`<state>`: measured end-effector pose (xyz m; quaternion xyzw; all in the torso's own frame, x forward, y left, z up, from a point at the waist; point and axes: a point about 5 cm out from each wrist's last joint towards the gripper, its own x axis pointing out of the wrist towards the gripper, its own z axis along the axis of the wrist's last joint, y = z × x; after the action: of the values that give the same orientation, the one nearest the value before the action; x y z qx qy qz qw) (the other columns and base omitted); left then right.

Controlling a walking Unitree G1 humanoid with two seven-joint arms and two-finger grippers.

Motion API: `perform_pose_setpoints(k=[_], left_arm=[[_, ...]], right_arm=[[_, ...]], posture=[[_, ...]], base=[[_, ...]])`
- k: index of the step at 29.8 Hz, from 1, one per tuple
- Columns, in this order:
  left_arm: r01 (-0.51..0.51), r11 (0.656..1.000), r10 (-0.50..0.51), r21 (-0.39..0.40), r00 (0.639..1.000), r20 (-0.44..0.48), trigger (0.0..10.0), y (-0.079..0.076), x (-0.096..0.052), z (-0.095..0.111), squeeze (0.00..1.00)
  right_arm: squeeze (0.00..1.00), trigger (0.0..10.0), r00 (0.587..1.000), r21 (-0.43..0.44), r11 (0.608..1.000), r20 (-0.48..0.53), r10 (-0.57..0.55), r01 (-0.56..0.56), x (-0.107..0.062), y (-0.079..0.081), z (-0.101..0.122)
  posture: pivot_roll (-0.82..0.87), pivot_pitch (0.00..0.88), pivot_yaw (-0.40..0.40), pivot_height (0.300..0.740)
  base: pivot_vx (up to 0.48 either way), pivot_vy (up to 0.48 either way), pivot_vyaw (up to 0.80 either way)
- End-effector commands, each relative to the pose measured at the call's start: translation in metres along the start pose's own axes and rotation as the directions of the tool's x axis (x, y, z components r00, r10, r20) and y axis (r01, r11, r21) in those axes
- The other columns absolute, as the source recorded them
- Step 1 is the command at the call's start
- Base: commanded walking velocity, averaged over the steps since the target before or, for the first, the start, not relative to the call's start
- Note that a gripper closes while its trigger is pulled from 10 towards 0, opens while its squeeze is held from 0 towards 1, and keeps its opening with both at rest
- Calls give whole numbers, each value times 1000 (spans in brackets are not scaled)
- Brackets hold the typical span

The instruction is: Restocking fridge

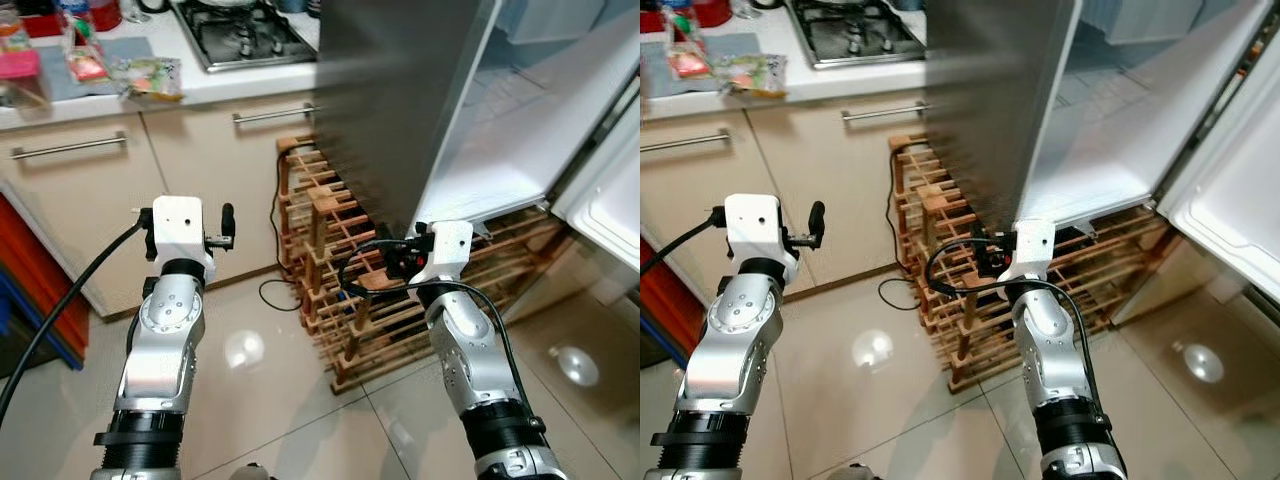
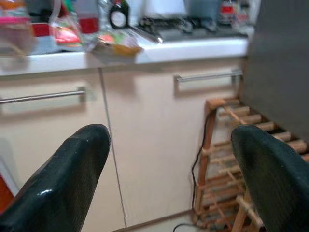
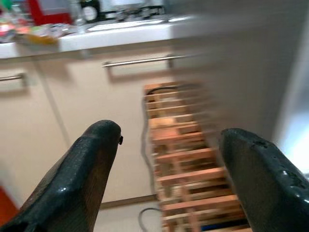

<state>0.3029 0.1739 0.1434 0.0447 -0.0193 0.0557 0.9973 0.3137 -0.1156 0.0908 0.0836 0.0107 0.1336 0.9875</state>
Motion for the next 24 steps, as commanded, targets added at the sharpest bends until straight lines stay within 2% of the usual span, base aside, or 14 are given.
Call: perform_pose_setpoints(k=[1, 4, 7, 11, 13, 17, 19, 20, 21, 24], left_arm=[[-4, 1000, 4, -13, 999, 38, 10000, 2, 1, 8, 0], [-10, 1000, 11, -6, 999, 47, 10000, 4, 3, 11, 0], [9, 997, -16, 72, 996, 91, 10000, 14, 0, 18, 0], [14, 997, -20, 82, 997, 72, 10000, 17, 0, 13, 0], [22, 997, -26, 68, 998, 62, 10000, 13, 1, 12, 0], [145, 984, -155, 100, 983, 103, 10000, -16, 5, 19, 0], [152, 983, -163, 106, 980, 112, 10000, -21, 5, 20, 0], [150, 986, -158, 74, 980, 118, 10000, -24, 5, 21, 0], [150, 986, -158, 74, 980, 118, 10000, -24, 5, 21, 0], [116, 992, -120, 48, 987, 107, 10000, -29, 6, 22, 0]], right_arm=[[0, 10000, 1000, -8, 1000, 20, 21, -21, 4, 4, 5], [0, 10000, 1000, -32, 999, 7, 31, -30, 3, 5, 3], [0, 10000, 999, -62, 997, -30, 35, -37, -5, 1, -6], [0, 10000, 998, -57, 998, -48, 37, -39, -7, 1, -14], [0, 10000, 999, -48, 999, -42, 18, -20, -6, 1, -14], [0, 10000, 999, -54, 998, 1, 44, -44, -1, 6, -3], [0, 10000, 999, -59, 997, -1, 49, -49, 0, 5, -2], [0, 10000, 999, -78, 996, -13, 48, -49, 1, 2, -1], [0, 10000, 999, -78, 996, -13, 48, -49, 1, 2, -1], [0, 10000, 1000, -58, 998, 14, 14, -14, 6, -8, 7]], posture=[[-32, 0, -34, 740], [-12, 0, -36, 740], [6, 0, -21, 740], [-1, 0, -6, 740], [-7, 0, -4, 740], [-20, 0, -20, 740], [-20, 0, -27, 740], [-15, 0, -43, 740], [-15, 0, -43, 740], [1, 0, -68, 740]], base=[[480, 0, 525], [443, 0, 529], [0, 479, 531], [0, 472, 533], [0, 442, 531], [64, 176, 531], [0, 0, 513], [0, 0, 494], [0, 0, 494], [0, 0, 0]])
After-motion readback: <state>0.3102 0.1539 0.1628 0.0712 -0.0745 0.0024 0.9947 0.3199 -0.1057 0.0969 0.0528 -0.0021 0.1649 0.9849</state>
